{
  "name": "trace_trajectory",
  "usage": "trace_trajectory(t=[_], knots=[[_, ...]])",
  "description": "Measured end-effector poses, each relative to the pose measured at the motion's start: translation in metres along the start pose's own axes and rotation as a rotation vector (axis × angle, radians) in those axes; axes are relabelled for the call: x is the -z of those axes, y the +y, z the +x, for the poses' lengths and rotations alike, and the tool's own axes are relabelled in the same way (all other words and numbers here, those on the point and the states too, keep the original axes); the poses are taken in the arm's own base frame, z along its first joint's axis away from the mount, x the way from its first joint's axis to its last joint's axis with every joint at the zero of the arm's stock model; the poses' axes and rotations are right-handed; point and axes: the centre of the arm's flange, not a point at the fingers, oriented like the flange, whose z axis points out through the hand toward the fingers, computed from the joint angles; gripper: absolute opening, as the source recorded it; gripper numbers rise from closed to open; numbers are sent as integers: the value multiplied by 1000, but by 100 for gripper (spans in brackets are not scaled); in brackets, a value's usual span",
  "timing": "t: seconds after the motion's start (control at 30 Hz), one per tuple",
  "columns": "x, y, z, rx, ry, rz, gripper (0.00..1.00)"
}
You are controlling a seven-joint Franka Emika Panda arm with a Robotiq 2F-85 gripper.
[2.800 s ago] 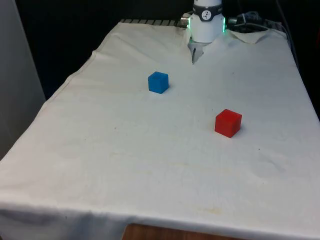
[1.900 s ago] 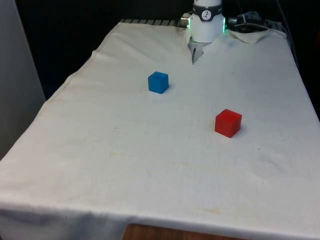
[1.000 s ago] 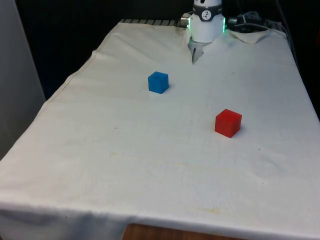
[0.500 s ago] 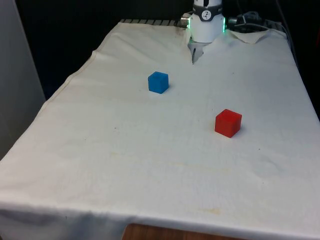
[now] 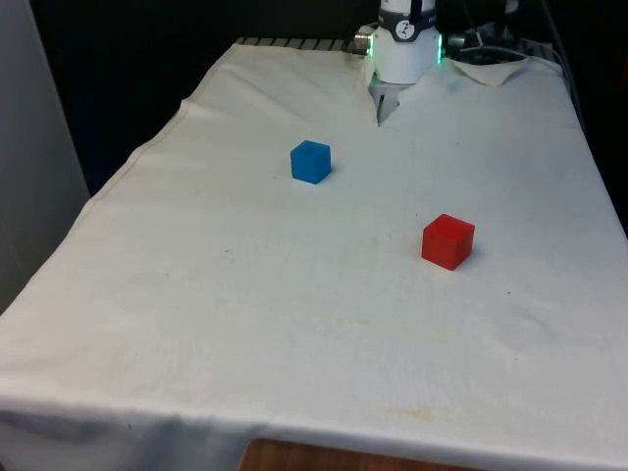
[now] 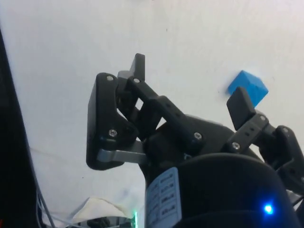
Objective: Stack the two cubes.
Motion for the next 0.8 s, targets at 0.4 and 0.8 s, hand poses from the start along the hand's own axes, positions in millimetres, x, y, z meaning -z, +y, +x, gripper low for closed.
trace_trajectory(t=[0.4,0.8], knots=[[-23,-17,-4,-27,17,5,100],[-53,-24,-5,-51,15,32,100]])
